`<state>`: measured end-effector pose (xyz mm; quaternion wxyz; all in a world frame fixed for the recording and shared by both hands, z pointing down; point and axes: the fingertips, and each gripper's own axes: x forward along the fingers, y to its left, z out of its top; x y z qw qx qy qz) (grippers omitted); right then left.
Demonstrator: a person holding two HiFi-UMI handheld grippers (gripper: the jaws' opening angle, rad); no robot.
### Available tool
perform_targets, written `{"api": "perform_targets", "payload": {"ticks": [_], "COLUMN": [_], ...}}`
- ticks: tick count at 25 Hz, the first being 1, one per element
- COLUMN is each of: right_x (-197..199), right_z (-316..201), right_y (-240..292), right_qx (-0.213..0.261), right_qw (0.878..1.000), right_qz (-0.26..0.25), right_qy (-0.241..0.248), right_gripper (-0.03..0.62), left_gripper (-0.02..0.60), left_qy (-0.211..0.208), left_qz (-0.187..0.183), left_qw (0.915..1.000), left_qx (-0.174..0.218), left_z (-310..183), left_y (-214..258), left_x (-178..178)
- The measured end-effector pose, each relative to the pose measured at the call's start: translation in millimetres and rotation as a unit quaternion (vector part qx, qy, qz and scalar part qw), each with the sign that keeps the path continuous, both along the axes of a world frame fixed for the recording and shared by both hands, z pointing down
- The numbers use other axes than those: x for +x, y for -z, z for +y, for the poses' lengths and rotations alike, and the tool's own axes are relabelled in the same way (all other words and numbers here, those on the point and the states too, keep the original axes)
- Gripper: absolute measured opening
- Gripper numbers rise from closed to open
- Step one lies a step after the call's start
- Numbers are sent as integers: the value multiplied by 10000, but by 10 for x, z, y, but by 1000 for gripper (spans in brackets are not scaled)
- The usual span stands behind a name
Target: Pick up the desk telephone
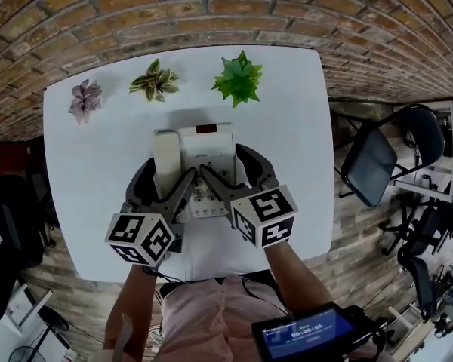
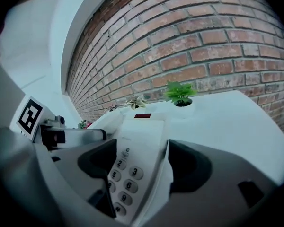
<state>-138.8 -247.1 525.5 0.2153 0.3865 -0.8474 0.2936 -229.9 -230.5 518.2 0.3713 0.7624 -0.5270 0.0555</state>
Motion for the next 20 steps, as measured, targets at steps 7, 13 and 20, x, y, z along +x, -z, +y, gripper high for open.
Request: {"api": "perform_targets", "payload": {"ticks": [7,13,20], "right_x": [-48,-48,-69], "right_z": [-45,-45,-63], "right_y": [-103,-175,-190], "right_qx": [-415,-889,-1038], "right_qw": [9989,9941,9905], "right_qz": [-221,-621,-841], "right_qy": [41,-28,330], "right_gripper": [364,373,359], "left_gripper": [413,411,413], "left_qy": [-120,-189,-321], "left_qz": [367,1106,1295], "left_qw": [9988,9906,9868], "left_qx": [-309,-780,-921], "left_z": [-27,-55,-81], "left_y": [-102,-198,-220], "left_x": [40,87,100]}}
